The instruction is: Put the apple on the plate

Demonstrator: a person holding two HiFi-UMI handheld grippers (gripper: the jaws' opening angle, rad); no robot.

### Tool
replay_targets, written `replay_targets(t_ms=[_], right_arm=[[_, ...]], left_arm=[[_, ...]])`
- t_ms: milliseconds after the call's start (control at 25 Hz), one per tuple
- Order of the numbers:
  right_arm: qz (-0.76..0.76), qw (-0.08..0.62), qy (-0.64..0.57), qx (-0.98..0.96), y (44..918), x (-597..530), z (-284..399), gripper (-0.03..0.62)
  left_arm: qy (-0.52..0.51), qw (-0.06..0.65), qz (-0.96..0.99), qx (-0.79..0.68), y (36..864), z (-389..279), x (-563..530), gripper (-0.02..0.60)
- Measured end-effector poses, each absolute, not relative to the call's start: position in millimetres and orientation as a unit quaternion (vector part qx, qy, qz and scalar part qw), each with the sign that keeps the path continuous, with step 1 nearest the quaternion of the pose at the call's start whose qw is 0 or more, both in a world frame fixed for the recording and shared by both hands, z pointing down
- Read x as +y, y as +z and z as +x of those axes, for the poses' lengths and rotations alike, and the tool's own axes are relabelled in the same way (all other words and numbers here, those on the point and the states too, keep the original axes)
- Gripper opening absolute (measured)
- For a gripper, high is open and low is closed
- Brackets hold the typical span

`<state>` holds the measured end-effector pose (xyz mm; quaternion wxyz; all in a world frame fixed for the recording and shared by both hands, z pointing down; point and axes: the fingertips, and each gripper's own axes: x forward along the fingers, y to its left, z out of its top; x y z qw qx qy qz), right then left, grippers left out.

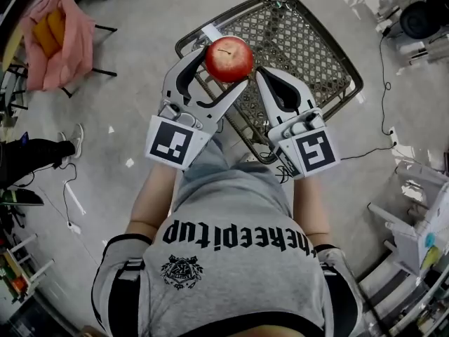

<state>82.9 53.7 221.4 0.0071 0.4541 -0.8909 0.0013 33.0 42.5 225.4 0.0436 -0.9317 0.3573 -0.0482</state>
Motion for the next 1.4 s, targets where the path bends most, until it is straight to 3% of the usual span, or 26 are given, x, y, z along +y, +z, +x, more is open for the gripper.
replay_targets(t_ms=[1400], right_arm=[[0.580,0.024,0.035,-0.814,250.1,-84.5,52.4,0.009]], left_arm=[[-0.058,0.024,-0.975,0.213,260.0,6.1,-105.8,0.374]])
